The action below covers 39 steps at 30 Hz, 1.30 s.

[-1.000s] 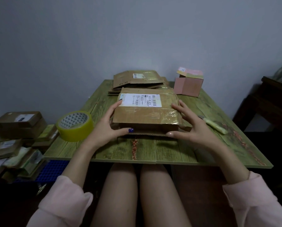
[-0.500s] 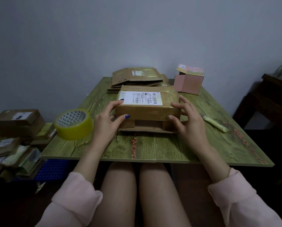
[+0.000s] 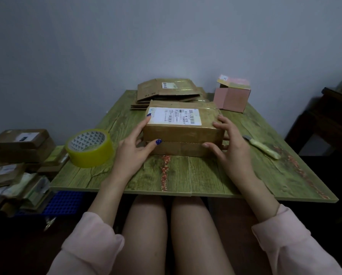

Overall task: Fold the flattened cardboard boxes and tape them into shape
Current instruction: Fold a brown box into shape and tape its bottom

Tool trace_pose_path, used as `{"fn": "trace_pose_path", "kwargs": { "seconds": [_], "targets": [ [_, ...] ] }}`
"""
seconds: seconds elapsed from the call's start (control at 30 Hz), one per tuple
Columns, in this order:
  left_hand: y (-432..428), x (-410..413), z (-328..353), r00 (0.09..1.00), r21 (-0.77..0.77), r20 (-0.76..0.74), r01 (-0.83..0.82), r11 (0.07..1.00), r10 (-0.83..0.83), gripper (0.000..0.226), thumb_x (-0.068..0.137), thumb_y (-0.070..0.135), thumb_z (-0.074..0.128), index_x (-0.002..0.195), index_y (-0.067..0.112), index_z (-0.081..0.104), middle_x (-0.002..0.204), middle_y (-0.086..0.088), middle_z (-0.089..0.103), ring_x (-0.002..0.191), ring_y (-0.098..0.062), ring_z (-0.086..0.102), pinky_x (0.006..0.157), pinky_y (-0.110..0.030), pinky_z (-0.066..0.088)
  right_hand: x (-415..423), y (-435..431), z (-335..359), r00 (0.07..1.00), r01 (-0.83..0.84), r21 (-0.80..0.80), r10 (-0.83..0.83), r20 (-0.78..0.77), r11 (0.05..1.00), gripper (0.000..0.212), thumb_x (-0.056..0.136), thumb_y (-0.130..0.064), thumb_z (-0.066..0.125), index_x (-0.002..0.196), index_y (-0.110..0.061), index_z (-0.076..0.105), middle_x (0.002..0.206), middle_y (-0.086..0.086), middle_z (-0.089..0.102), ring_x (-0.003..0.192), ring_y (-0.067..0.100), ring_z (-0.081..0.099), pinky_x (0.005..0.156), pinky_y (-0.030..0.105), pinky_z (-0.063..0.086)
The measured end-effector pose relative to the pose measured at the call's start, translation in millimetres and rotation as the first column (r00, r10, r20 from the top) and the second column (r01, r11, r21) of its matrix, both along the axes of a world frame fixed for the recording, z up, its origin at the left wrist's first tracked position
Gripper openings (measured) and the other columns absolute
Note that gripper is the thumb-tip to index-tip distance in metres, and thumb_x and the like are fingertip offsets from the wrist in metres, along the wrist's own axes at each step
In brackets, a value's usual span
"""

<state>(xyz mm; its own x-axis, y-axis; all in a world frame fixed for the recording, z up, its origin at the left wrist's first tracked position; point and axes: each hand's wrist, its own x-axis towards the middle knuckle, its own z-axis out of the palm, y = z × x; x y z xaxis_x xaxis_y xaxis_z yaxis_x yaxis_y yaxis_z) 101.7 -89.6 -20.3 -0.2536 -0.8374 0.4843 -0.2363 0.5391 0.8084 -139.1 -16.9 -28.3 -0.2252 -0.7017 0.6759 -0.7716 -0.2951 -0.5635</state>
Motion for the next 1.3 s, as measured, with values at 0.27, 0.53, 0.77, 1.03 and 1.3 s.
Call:
{"fn": "trace_pose_path", "kwargs": {
  "seconds": [0.27, 0.53, 0.77, 1.03, 1.3],
  "targets": [
    [-2, -2, -2, 0.989, 0.052, 0.078, -0.132, 0.99, 0.128, 0.077, 0.085, 0.021, 0.067, 0.149, 0.023, 0.024, 0.139, -0.003, 0.046, 0.112, 0.004, 0.053, 0.09, -0.011, 0.039, 5, 3, -2, 0.999, 0.05, 0.012, -0.05, 0.021, 0.999, 0.075, 0.078, -0.035, 0.073, 0.143, -0.024, 0.036, 0.151, -0.008, 0.034, 0.113, 0.011, 0.056, 0.084, 0.04, 0.056],
    [2, -7, -10, 0.932, -0.215, 0.254, -0.205, 0.955, 0.258, 0.023, 0.092, 0.018, 0.059, 0.109, 0.003, 0.063, 0.084, -0.007, 0.071, 0.066, -0.018, 0.063, 0.058, -0.023, 0.05, 10, 5, -1, 0.986, 0.125, 0.12, -0.137, 0.098, 0.985, 0.081, 0.072, -0.058, 0.061, 0.14, -0.018, 0.045, 0.105, 0.0, 0.07, 0.085, 0.014, 0.068, 0.08, 0.029, 0.055],
    [5, -5, -6, 0.94, -0.268, 0.214, -0.206, 0.941, 0.267, 0.031, 0.092, 0.015, 0.059, 0.119, 0.001, 0.061, 0.083, -0.006, 0.068, 0.065, -0.018, 0.062, 0.055, -0.012, 0.035, 10, 7, 1, 0.985, 0.075, 0.117, -0.092, 0.149, 0.99, 0.073, 0.072, -0.037, 0.076, 0.137, -0.016, 0.051, 0.112, -0.002, 0.07, 0.098, -0.002, 0.062, 0.089, 0.015, 0.049],
    [26, 1, 24, 0.899, -0.307, -0.044, -0.428, 0.85, 0.436, 0.047, 0.087, 0.031, 0.064, 0.128, 0.009, 0.055, 0.097, -0.01, 0.073, 0.076, -0.012, 0.062, 0.065, -0.017, 0.043, 24, 25, 44, 0.855, -0.107, -0.002, 0.093, 0.511, 0.994, 0.058, 0.077, -0.024, 0.073, 0.131, -0.014, 0.056, 0.11, -0.009, 0.069, 0.096, 0.0, 0.066, 0.079, 0.019, 0.055],
    [38, -20, 79, 0.91, -0.144, -0.22, -0.386, 0.911, 0.351, 0.039, 0.091, 0.03, 0.056, 0.128, 0.017, 0.057, 0.107, 0.024, 0.055, 0.099, 0.008, 0.057, 0.087, -0.019, 0.05, 34, 23, 80, 0.828, 0.013, 0.013, -0.018, 0.561, 1.0, 0.02, 0.091, -0.037, 0.058, 0.089, -0.027, 0.075, 0.085, -0.001, 0.074, 0.078, 0.002, 0.061, 0.072, 0.024, 0.046]
  ]
}}
